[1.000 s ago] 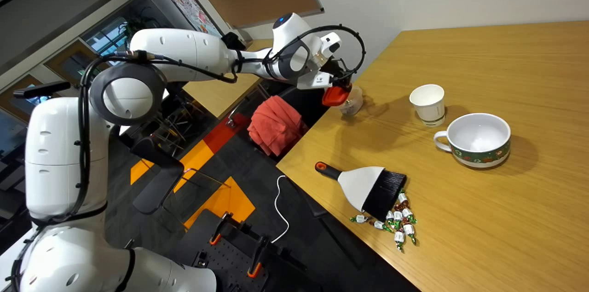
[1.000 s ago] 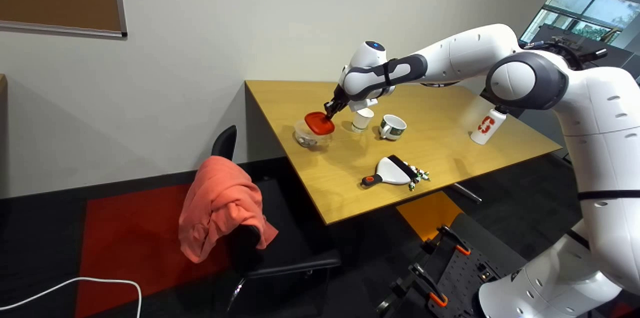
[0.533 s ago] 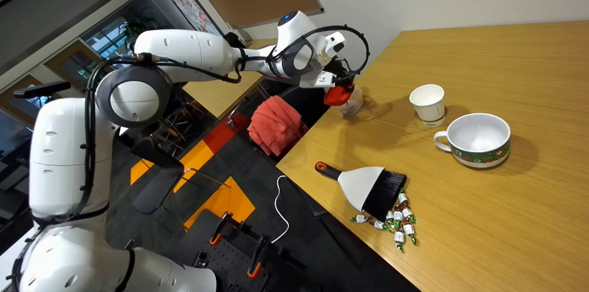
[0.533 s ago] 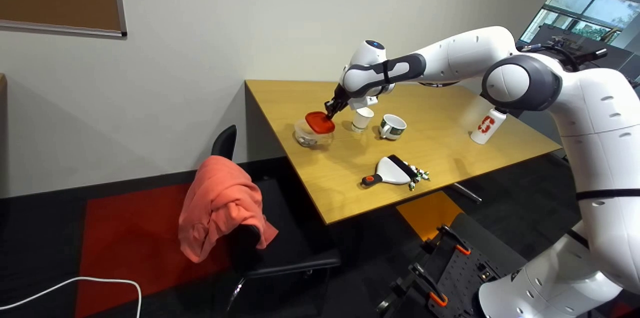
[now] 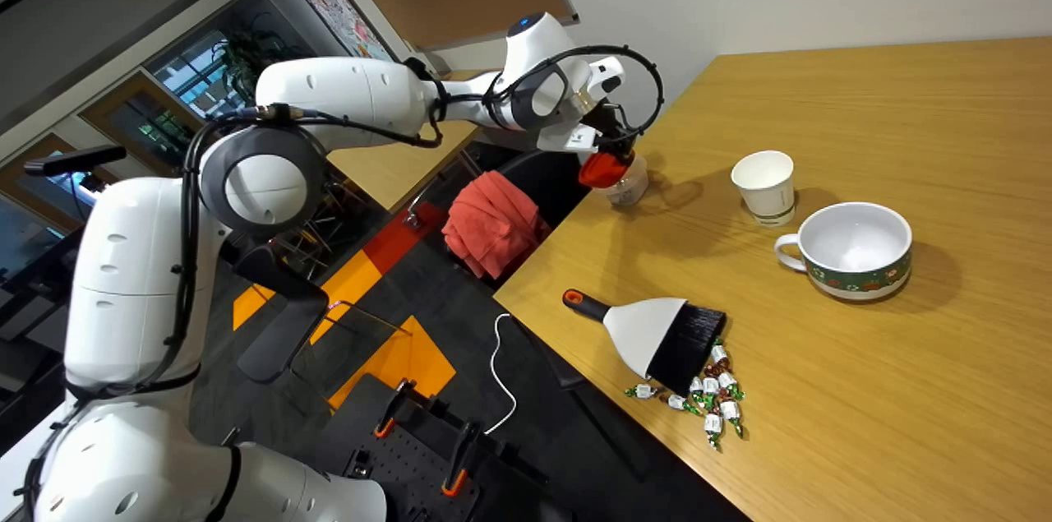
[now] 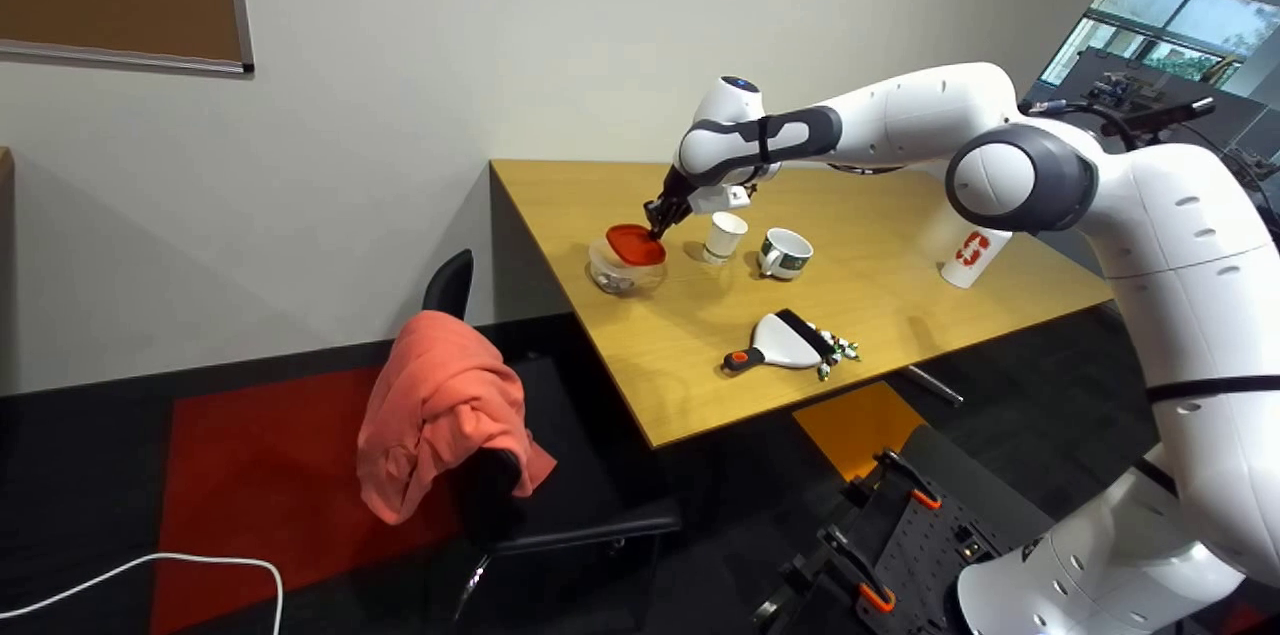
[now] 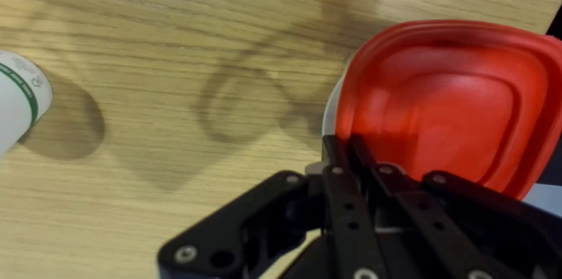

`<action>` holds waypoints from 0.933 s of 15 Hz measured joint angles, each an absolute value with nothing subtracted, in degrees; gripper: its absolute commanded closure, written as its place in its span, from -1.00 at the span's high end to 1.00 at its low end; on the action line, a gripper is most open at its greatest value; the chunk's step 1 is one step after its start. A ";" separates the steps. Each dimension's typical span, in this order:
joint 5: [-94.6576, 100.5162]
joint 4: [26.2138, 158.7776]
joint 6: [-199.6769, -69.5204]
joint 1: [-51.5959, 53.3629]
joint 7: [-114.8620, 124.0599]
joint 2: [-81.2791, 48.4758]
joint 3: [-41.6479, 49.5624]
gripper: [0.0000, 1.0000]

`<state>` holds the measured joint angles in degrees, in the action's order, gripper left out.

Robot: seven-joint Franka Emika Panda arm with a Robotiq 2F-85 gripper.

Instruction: Put two candies in the bowl and close it

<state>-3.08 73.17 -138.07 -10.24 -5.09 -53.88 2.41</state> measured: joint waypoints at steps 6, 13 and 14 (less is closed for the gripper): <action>-3.08 67.64 -138.07 -10.14 -3.35 -58.49 2.41 -0.96; -3.08 62.29 -137.84 -9.98 -2.88 -62.55 2.41 -0.96; -3.08 61.61 -137.59 -9.98 -2.87 -63.04 2.41 -0.96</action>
